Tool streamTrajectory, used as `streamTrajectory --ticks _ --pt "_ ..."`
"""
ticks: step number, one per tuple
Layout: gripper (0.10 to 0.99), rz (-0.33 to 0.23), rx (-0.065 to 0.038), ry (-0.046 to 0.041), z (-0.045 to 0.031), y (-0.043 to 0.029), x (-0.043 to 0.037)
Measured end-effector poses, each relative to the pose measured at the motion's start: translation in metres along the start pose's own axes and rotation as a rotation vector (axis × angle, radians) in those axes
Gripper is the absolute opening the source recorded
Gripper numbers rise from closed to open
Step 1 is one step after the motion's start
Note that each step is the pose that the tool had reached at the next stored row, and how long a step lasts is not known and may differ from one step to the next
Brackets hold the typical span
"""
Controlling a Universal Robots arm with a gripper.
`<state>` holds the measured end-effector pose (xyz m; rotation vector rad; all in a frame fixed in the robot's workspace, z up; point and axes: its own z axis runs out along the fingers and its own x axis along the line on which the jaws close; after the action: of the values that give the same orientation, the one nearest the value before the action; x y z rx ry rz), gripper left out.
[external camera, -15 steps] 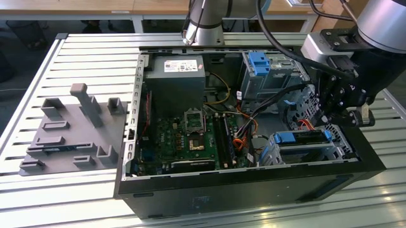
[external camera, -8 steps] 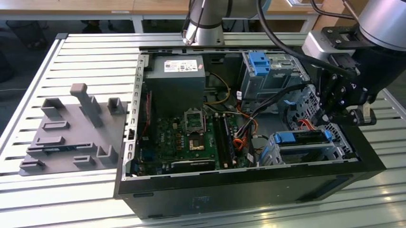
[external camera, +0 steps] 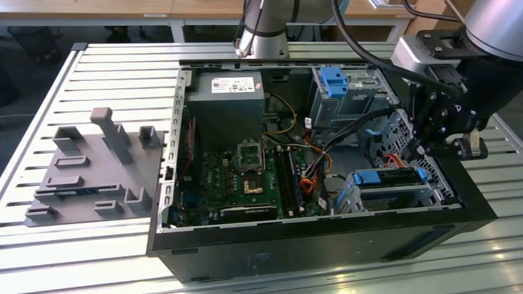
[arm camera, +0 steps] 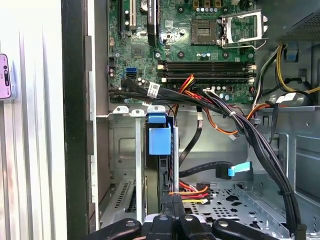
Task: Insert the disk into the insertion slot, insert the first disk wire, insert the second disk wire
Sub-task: 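Insert the second disk wire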
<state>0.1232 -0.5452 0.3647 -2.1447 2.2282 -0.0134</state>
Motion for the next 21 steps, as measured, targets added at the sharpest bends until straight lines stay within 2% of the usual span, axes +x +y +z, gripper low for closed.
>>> streamTrajectory --ticks 21 --pt "0.106 0.000 -0.002 -0.0001 -0.0058 0.0004 -0.0002"
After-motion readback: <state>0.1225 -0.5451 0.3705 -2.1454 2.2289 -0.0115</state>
